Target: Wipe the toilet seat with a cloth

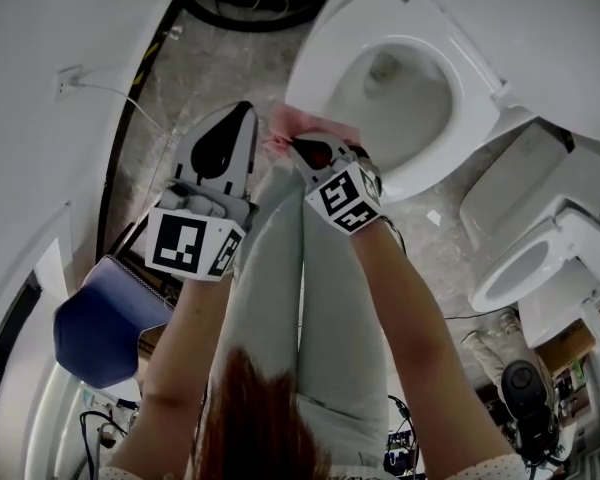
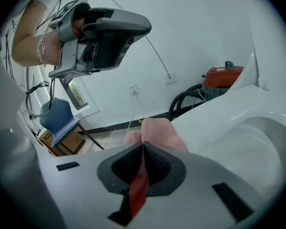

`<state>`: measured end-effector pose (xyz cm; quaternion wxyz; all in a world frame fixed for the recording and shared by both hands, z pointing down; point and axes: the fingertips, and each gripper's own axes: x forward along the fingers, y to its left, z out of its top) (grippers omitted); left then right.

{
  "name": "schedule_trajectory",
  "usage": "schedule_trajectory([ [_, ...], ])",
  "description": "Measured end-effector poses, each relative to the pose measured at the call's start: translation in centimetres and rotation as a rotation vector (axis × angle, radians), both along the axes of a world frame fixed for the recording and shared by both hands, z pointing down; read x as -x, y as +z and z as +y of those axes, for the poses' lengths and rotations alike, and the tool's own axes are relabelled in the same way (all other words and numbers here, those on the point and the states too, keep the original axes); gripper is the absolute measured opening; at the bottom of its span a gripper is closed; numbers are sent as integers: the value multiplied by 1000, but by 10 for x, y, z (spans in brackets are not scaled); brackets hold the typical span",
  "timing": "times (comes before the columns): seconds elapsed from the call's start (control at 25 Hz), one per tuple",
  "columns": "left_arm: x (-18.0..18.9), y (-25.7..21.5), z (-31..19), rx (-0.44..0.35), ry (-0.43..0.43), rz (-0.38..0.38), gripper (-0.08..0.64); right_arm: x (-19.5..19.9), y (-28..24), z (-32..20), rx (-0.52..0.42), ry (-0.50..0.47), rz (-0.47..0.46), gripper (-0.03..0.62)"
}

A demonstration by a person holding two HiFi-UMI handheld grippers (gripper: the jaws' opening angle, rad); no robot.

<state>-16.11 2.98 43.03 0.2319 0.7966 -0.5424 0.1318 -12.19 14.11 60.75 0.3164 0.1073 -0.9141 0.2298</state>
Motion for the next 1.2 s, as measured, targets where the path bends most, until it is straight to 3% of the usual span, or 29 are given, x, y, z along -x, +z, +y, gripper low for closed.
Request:
schedule_trajectory([
  [1.0,-2,-2,-4,-4,-34,7,5,7,-1,-40,-19,-44,10,18],
  [1.2,1,0,-3,-1,-41,10,5,5,-1,-58,-40,-12,16,18],
])
